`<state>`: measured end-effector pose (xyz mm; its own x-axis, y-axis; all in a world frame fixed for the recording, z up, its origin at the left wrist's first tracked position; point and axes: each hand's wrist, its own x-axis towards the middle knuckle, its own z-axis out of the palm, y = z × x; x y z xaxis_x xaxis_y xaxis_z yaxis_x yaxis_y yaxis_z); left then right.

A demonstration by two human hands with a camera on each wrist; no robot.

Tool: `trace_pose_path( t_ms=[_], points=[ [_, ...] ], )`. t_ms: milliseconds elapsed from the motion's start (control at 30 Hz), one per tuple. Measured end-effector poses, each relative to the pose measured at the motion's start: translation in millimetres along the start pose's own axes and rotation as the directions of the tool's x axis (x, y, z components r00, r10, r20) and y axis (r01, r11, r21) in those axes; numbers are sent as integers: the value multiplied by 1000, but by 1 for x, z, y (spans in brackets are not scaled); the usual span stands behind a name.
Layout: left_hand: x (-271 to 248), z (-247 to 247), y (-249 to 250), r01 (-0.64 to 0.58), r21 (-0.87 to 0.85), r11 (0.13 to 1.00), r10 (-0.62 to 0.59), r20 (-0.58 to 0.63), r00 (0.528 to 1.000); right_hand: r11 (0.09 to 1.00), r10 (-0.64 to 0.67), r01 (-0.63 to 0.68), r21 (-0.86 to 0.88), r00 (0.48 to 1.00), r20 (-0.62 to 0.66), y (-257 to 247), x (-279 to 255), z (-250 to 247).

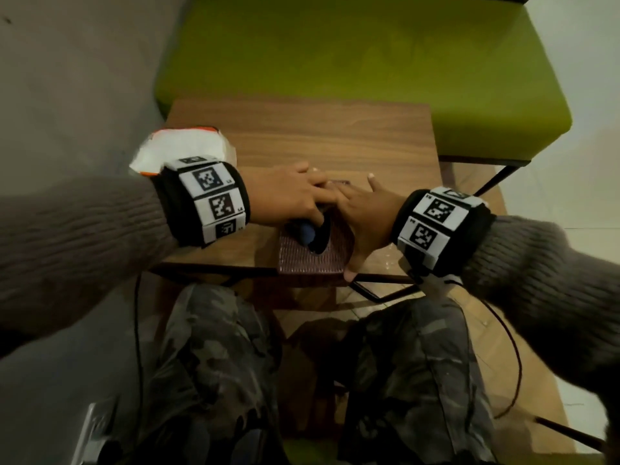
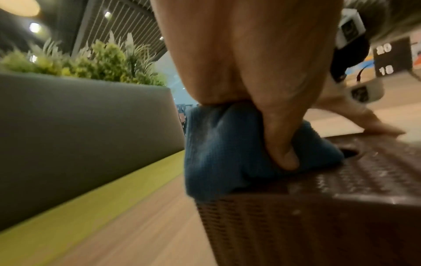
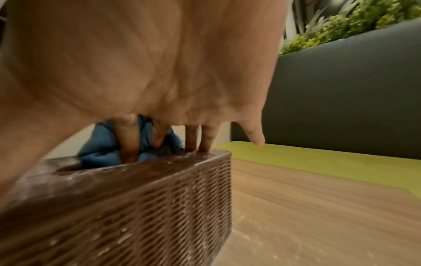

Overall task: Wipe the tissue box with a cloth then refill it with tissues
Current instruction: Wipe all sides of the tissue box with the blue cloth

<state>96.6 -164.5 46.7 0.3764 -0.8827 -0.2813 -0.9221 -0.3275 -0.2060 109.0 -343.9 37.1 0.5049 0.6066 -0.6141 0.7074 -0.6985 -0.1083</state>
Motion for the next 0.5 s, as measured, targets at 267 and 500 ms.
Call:
trace_pose_path(
  t_ms=[267, 500],
  points=[
    [-3, 15, 6, 296, -105, 949, -300, -19, 954, 996, -32, 27, 88, 998, 54, 17, 1, -8],
    [6, 11, 10, 368, -243, 898, -379, -1, 925, 979, 10, -12, 203, 1000, 9, 11, -6, 0]
  ],
)
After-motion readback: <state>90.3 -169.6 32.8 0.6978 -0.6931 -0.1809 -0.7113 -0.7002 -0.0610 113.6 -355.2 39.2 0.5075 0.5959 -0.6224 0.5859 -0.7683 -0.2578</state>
